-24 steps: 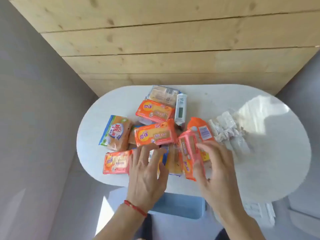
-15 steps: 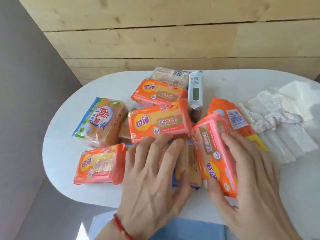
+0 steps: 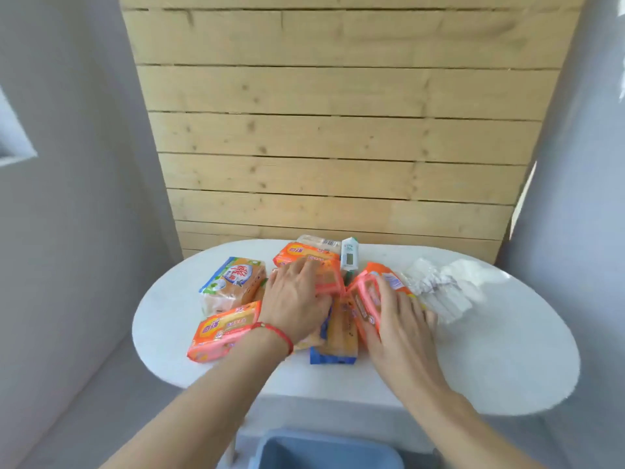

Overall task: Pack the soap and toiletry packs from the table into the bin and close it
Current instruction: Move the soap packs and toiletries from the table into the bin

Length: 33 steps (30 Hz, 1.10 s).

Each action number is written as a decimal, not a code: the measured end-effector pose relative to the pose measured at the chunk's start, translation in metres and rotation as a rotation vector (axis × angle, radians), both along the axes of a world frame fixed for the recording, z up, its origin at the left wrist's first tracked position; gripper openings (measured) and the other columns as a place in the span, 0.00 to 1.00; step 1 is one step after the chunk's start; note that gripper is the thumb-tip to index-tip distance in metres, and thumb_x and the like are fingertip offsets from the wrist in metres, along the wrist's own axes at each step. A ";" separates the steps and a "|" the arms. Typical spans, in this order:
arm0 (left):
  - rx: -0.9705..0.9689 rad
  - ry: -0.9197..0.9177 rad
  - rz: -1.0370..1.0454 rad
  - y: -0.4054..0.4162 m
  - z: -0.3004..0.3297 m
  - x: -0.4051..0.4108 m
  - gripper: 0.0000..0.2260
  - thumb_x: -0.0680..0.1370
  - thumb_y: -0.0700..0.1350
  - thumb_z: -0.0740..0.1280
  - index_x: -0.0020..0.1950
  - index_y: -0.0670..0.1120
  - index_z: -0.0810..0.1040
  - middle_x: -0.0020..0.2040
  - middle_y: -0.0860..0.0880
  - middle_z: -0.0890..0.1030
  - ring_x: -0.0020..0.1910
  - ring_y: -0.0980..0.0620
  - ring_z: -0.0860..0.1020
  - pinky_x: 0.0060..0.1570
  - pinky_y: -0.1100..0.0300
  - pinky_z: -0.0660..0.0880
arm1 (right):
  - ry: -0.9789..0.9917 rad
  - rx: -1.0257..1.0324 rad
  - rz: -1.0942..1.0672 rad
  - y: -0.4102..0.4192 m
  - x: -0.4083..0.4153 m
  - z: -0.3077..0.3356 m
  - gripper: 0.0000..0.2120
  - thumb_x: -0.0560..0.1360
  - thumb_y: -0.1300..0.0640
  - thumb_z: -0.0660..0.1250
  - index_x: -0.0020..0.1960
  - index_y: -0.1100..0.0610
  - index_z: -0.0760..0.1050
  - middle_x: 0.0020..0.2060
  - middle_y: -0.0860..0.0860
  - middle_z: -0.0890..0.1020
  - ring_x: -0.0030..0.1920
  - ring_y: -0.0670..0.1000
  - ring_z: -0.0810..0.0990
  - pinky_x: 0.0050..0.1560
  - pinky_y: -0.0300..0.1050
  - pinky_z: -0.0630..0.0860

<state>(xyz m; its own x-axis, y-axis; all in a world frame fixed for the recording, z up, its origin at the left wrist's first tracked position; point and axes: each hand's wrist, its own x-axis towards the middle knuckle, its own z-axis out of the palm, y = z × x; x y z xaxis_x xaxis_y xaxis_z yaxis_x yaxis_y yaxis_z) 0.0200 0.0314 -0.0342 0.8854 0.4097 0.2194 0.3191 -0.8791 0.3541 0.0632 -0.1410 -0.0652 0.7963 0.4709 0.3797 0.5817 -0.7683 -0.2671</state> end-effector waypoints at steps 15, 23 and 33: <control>0.311 0.025 -0.043 -0.041 0.059 0.025 0.23 0.68 0.58 0.72 0.57 0.48 0.75 0.52 0.47 0.78 0.52 0.42 0.79 0.53 0.48 0.75 | 1.198 0.825 0.241 -0.122 -0.012 0.025 0.12 0.76 0.63 0.72 0.59 0.58 0.83 0.52 0.57 0.88 0.46 0.54 0.88 0.44 0.45 0.79; -0.156 -0.255 -0.133 -0.102 -0.075 -0.120 0.19 0.66 0.64 0.70 0.49 0.55 0.72 0.42 0.57 0.71 0.39 0.56 0.74 0.38 0.63 0.70 | 1.343 0.499 0.298 -0.141 -0.032 -0.047 0.18 0.71 0.64 0.77 0.60 0.58 0.83 0.54 0.57 0.87 0.55 0.58 0.86 0.54 0.51 0.81; -0.438 0.371 0.333 -0.054 -0.249 -0.115 0.19 0.72 0.63 0.67 0.46 0.48 0.76 0.52 0.44 0.84 0.53 0.42 0.82 0.50 0.57 0.76 | 1.240 0.187 -0.081 -0.069 -0.052 -0.199 0.08 0.70 0.64 0.75 0.48 0.56 0.83 0.46 0.53 0.88 0.48 0.53 0.87 0.54 0.55 0.84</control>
